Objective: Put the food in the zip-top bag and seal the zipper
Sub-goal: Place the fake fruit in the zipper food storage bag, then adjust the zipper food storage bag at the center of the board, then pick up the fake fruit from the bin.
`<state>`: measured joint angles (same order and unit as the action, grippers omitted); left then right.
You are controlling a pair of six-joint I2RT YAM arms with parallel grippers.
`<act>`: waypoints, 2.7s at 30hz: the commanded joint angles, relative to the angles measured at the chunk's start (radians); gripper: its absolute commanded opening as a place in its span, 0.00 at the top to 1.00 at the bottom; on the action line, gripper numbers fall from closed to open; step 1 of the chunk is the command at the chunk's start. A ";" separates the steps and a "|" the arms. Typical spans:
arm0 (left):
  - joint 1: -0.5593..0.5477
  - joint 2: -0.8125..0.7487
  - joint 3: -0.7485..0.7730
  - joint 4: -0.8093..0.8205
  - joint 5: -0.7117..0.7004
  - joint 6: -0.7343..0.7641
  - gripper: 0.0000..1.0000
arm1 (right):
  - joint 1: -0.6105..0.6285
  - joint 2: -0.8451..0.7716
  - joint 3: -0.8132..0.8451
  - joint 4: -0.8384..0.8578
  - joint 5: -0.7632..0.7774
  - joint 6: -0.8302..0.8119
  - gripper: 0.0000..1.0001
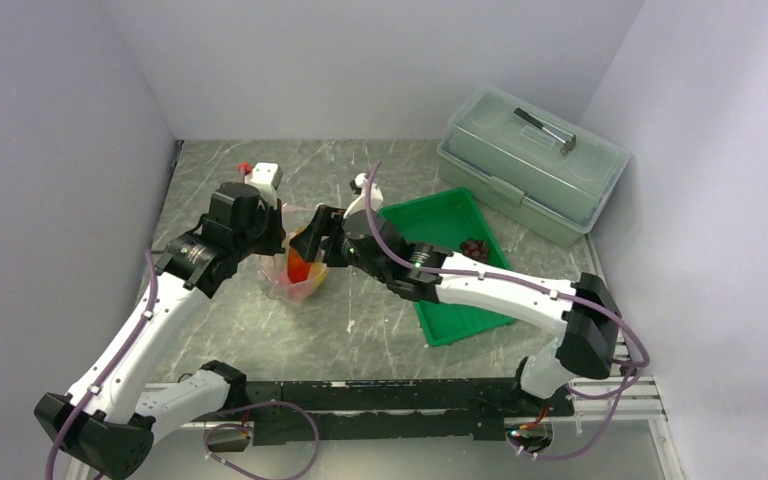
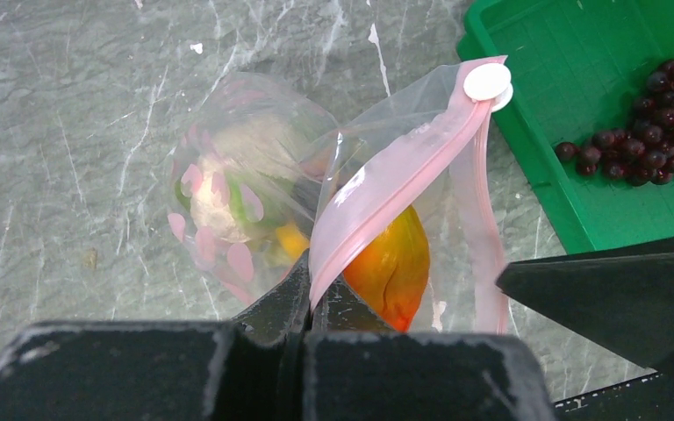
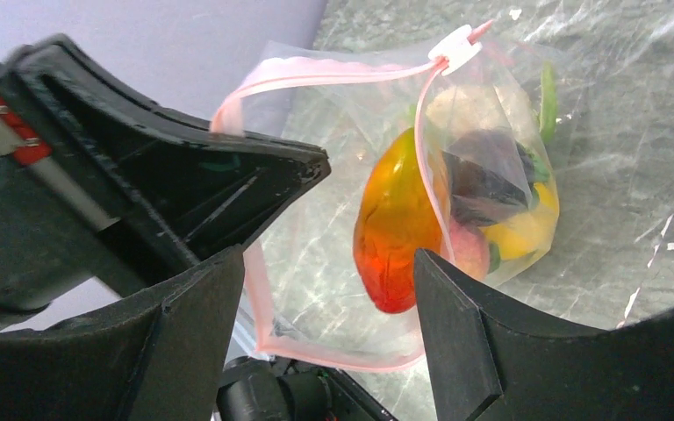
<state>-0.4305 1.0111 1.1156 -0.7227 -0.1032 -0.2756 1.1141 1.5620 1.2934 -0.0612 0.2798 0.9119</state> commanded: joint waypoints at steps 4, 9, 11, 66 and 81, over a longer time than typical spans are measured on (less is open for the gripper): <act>-0.001 -0.013 0.029 0.015 -0.011 -0.018 1.00 | 0.006 -0.138 -0.041 -0.027 0.072 -0.060 0.26; -0.001 0.033 0.156 -0.048 -0.031 -0.027 1.00 | 0.005 -0.241 -0.101 -0.069 0.134 -0.083 0.26; -0.001 0.053 0.233 -0.097 -0.072 -0.018 1.00 | 0.006 -0.290 -0.132 -0.086 0.163 -0.089 0.26; 0.003 0.221 0.296 -0.138 -0.102 -0.094 1.00 | -0.319 -0.511 -0.401 -0.569 0.378 -0.044 0.07; 0.003 0.144 0.183 -0.017 -0.029 -0.021 1.00 | -0.487 -0.311 -0.476 -0.502 0.307 0.103 0.00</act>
<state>-0.4305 1.2072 1.3148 -0.8120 -0.1524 -0.3336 0.6605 1.2083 0.8173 -0.5949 0.5922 0.9569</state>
